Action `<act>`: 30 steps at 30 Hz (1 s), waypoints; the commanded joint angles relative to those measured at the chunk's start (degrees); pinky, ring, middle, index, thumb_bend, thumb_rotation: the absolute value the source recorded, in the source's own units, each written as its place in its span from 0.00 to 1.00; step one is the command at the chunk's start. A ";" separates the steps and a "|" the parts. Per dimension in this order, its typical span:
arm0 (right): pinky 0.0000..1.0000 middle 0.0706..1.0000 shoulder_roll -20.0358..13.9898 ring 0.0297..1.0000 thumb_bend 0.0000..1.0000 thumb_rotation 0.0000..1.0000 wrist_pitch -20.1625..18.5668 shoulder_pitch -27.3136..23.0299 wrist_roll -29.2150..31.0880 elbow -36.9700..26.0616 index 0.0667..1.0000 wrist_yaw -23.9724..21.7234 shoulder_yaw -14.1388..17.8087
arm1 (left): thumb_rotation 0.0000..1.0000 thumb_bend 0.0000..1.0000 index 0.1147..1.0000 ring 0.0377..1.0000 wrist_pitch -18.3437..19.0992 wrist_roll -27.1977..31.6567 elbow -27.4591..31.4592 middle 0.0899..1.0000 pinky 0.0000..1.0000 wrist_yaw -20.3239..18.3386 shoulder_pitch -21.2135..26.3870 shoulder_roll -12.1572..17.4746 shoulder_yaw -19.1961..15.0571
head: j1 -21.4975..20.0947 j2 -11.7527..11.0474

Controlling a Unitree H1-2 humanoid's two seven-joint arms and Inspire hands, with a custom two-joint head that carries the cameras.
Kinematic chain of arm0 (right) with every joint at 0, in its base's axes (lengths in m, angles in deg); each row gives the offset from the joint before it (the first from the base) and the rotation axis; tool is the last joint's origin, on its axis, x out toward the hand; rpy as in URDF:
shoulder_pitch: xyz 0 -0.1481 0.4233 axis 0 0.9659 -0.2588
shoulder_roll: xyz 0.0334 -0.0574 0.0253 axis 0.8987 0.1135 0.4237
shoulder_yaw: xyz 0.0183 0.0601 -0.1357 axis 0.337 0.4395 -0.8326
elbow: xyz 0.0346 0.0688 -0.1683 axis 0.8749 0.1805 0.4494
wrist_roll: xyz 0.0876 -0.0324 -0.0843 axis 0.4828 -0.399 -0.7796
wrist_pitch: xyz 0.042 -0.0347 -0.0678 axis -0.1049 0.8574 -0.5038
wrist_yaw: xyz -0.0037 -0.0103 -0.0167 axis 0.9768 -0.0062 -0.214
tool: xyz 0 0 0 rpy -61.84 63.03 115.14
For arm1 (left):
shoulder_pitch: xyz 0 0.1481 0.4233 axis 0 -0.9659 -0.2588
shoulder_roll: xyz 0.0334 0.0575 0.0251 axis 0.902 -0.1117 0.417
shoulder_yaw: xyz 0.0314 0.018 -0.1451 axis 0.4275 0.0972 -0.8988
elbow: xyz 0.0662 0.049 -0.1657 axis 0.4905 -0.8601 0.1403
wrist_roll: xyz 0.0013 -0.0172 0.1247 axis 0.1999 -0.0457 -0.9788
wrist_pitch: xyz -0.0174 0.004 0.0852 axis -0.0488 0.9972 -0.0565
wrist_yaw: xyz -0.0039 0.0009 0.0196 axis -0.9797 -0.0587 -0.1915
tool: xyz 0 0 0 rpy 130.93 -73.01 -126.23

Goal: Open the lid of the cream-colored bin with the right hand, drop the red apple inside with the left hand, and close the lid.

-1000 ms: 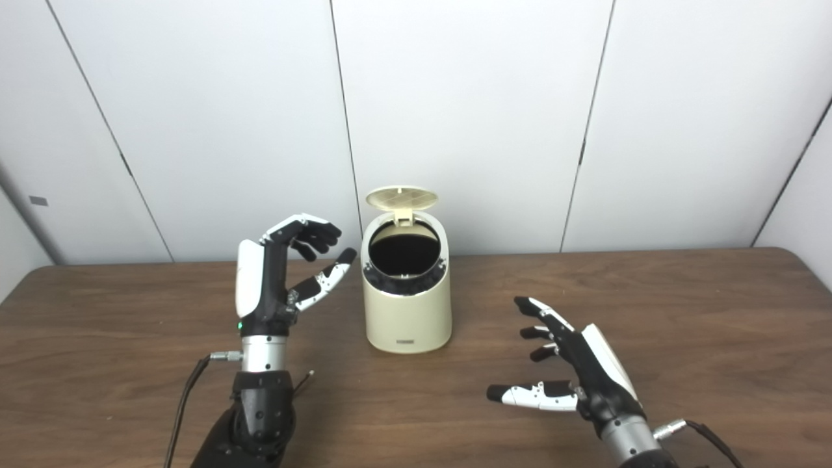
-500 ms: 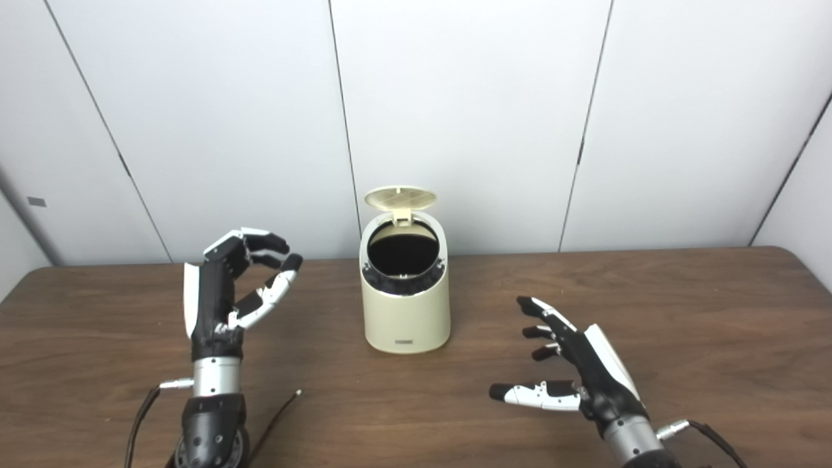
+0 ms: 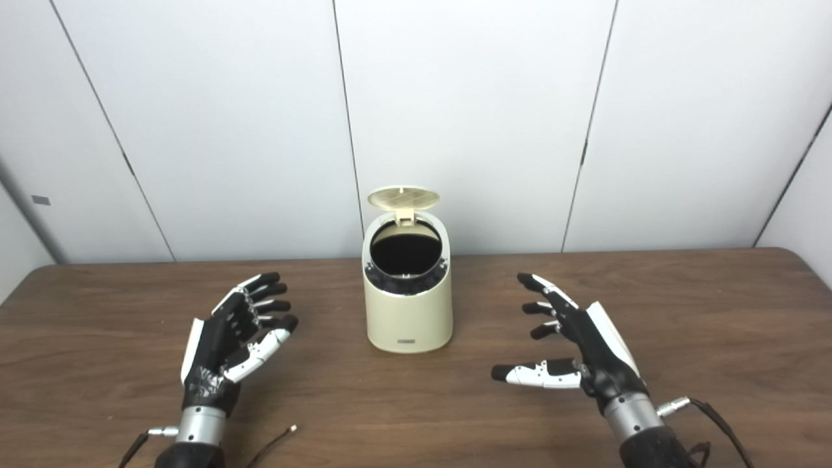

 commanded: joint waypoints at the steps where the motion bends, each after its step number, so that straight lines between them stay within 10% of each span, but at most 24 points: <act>1: 0.60 0.88 -0.76 0.77 0.71 0.20 3.48 -1.95 0.61 -0.48 0.86 0.85 0.59 | 0.16 0.63 0.72 0.63 -0.51 -0.59 0.51 0.69 0.55 0.00 0.89 0.44 -0.84 | -0.04 0.01; 12: 0.70 0.88 -0.61 0.82 0.74 0.50 4.39 -10.33 -0.44 1.83 0.87 0.36 -0.47 | 0.04 0.60 0.68 0.60 -1.74 -3.02 -4.35 0.65 0.51 -0.30 -1.13 -1.06 0.09 | -0.52 -1.21; 30: 0.72 0.91 -3.45 0.87 0.75 0.51 -4.80 -32.01 -10.59 7.36 0.88 -6.51 -8.31 | 0.00 0.56 0.70 0.64 -3.47 -3.51 -7.70 0.66 0.57 -1.07 -0.93 -1.96 0.62 | -0.25 -2.01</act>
